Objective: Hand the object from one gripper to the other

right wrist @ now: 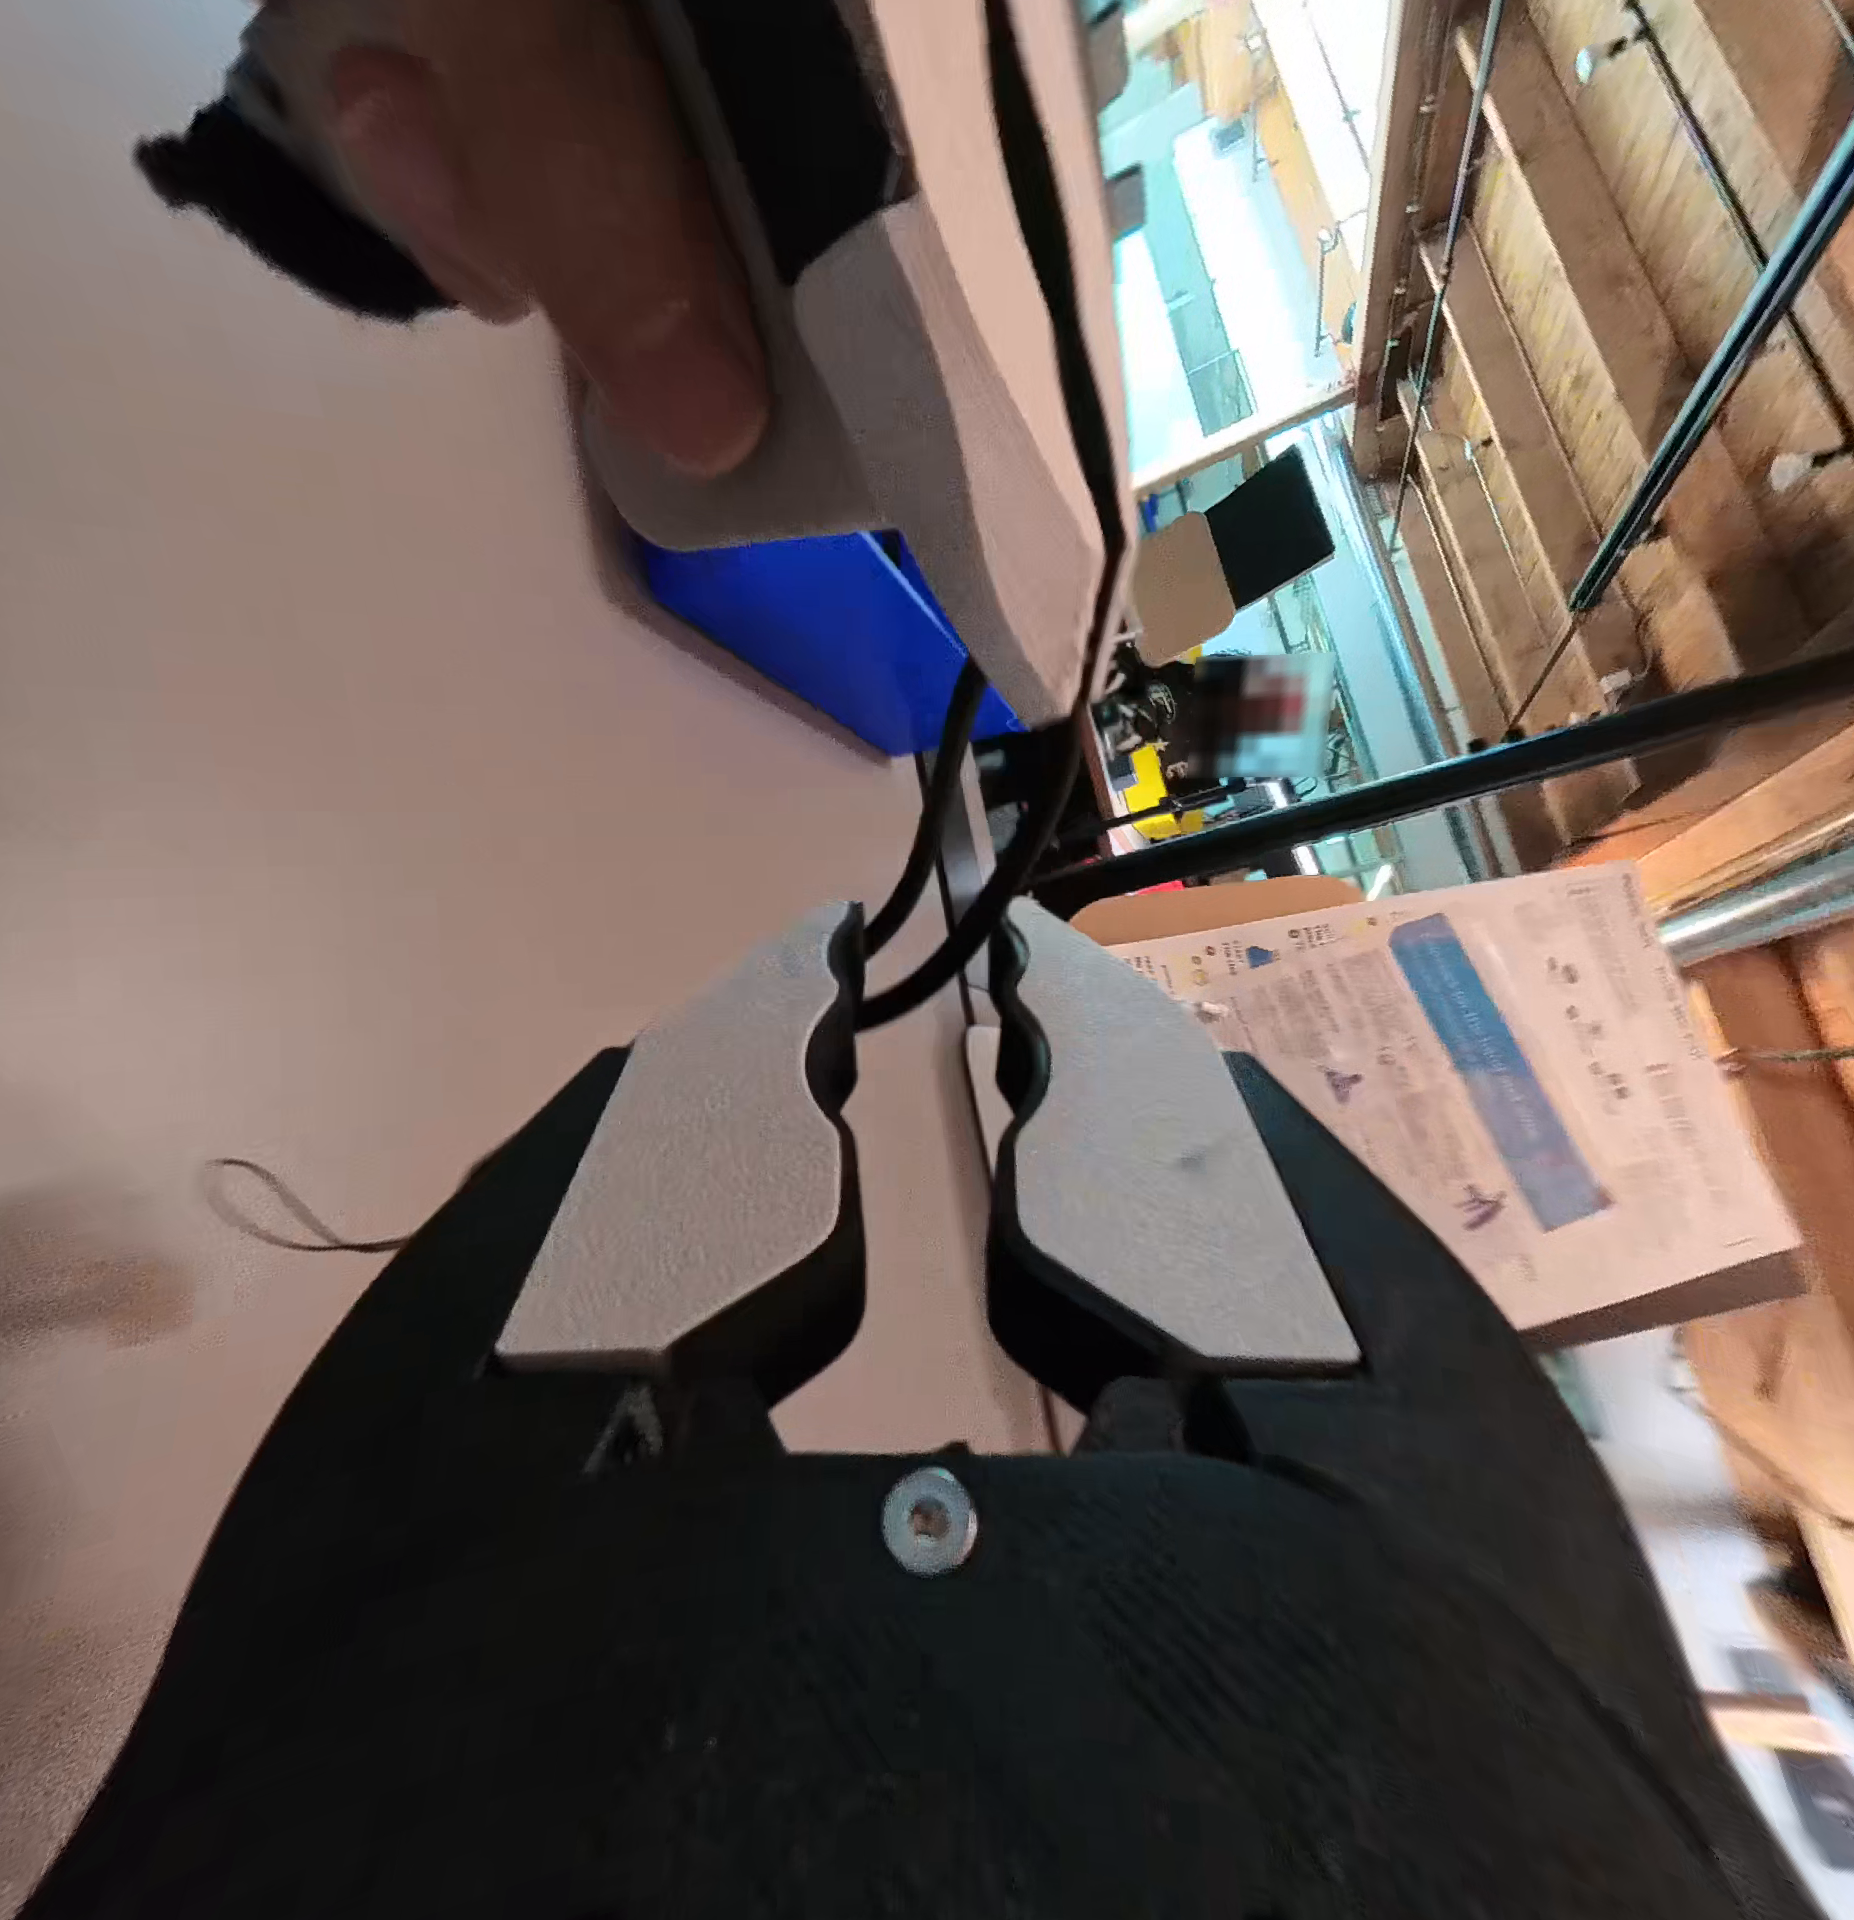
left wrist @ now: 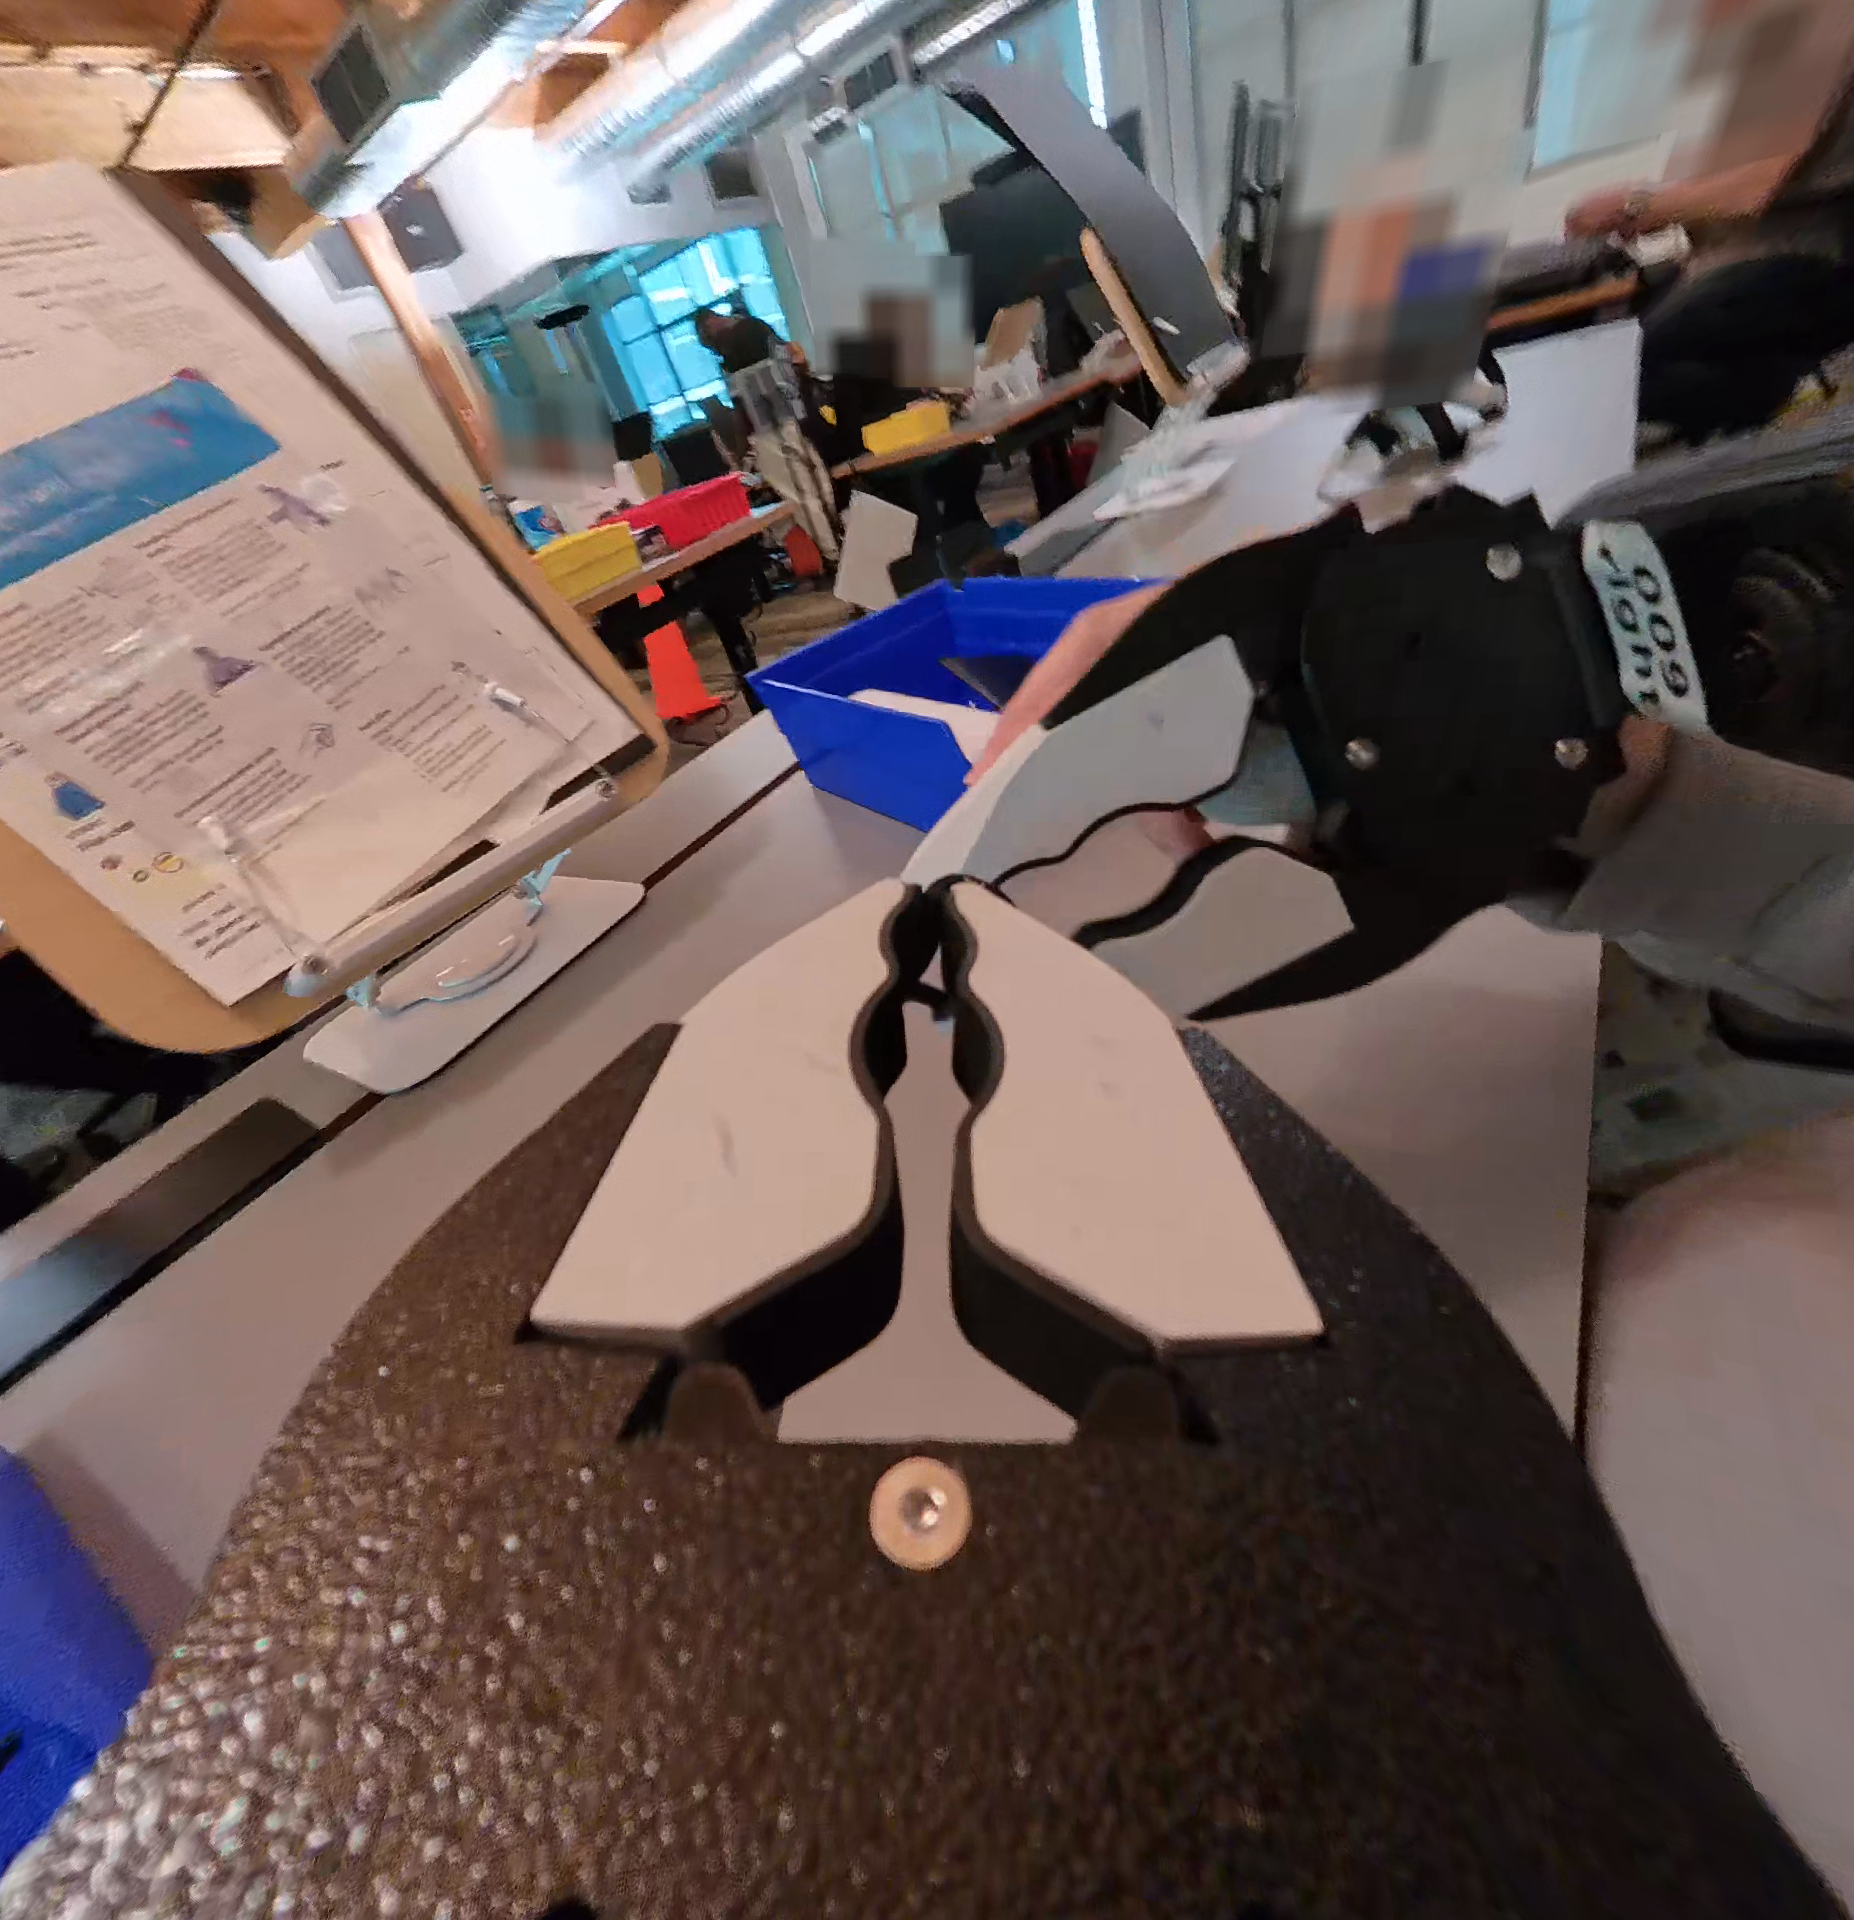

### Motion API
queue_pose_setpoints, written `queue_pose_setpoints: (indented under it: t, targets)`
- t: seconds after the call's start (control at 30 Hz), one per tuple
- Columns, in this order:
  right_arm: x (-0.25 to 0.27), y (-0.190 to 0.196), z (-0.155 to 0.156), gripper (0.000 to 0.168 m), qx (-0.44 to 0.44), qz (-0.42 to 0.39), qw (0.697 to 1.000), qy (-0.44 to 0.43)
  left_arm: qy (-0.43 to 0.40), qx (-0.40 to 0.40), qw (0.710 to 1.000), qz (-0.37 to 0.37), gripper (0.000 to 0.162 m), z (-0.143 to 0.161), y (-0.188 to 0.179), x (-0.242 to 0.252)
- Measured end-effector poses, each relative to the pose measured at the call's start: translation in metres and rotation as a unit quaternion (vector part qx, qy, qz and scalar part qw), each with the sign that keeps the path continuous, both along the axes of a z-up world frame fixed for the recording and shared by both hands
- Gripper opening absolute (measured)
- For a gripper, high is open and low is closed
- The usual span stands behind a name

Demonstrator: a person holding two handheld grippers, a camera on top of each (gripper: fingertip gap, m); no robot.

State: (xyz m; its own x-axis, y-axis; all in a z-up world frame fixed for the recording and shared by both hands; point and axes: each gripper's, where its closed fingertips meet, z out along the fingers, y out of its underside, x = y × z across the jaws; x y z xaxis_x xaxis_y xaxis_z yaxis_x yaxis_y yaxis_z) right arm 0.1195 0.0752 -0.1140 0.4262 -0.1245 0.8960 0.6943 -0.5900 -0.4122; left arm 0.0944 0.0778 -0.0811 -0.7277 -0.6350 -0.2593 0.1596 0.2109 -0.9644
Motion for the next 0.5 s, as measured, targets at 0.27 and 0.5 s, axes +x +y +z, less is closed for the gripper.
queue_pose_setpoints:
  t: [0.27, 0.5]
  targets:
    - [-0.015, 0.010, 0.019, 0.041, 0.148, 0.046, 0.972, 0.178, 0.066, -0.157, 0.985, 0.029, 0.002, 0.030, 0.031, 0.003]
    - [-0.002, 0.009, -0.012, 0.017, 0.104, 0.015, 0.964, 0.243, 0.050, -0.167, 0.985, 0.009, 0.002, 0.044, 0.027, -0.009]
